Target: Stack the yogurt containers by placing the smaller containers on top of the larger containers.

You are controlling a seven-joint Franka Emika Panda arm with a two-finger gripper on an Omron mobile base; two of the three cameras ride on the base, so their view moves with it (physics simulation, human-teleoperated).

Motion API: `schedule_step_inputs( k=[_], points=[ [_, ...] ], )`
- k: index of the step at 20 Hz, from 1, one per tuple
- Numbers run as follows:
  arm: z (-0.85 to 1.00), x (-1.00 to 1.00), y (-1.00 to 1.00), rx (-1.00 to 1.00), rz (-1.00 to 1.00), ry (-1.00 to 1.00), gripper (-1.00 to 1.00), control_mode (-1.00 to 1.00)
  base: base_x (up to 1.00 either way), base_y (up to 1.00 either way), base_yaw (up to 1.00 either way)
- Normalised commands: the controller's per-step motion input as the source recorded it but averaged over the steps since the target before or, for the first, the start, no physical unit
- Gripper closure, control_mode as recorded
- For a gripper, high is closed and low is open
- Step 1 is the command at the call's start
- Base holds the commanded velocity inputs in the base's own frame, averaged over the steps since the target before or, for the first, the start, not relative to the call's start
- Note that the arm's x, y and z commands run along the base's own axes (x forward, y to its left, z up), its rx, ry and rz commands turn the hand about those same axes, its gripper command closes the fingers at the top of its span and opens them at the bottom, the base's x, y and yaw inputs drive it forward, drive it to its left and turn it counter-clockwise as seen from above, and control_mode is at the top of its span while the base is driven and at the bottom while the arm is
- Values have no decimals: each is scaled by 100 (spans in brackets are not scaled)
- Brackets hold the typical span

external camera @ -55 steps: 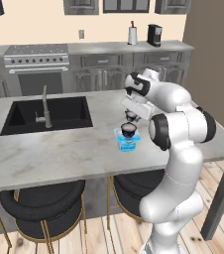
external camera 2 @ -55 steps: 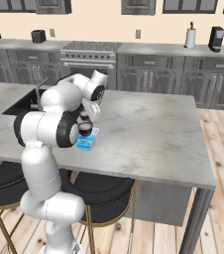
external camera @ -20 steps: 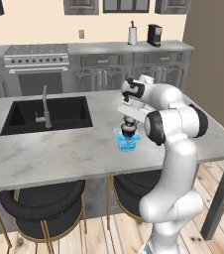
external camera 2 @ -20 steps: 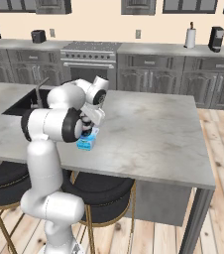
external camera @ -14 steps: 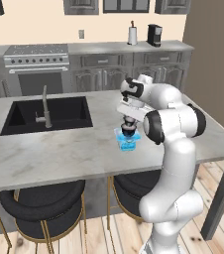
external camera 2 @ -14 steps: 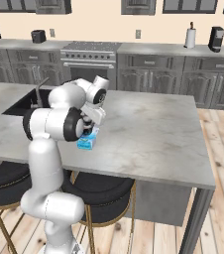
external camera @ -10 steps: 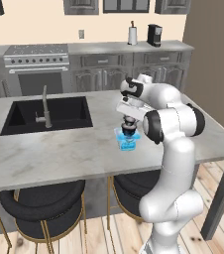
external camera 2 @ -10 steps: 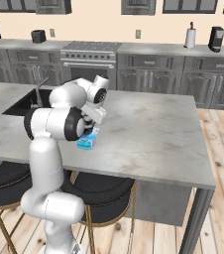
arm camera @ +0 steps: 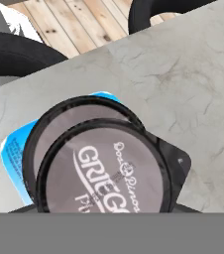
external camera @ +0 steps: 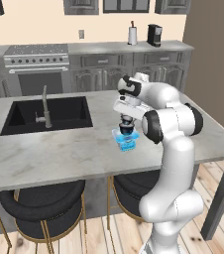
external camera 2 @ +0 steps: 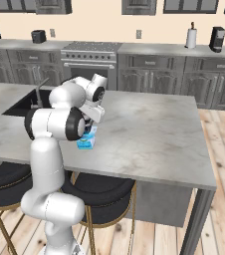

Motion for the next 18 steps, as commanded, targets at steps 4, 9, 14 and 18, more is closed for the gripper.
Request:
schedule_step_inputs(
  k=[4,9,14,18],
  points=[
    [0,0,9,0,3,0,-100,-100,0,0,0],
    [0,-7,0,0,4,0,-100,-100,0,0,0],
    [0,-12,0,0,5,0,-100,-100,0,0,0],
    [0,-14,0,0,5,0,-100,-100,0,0,0]
  ],
)
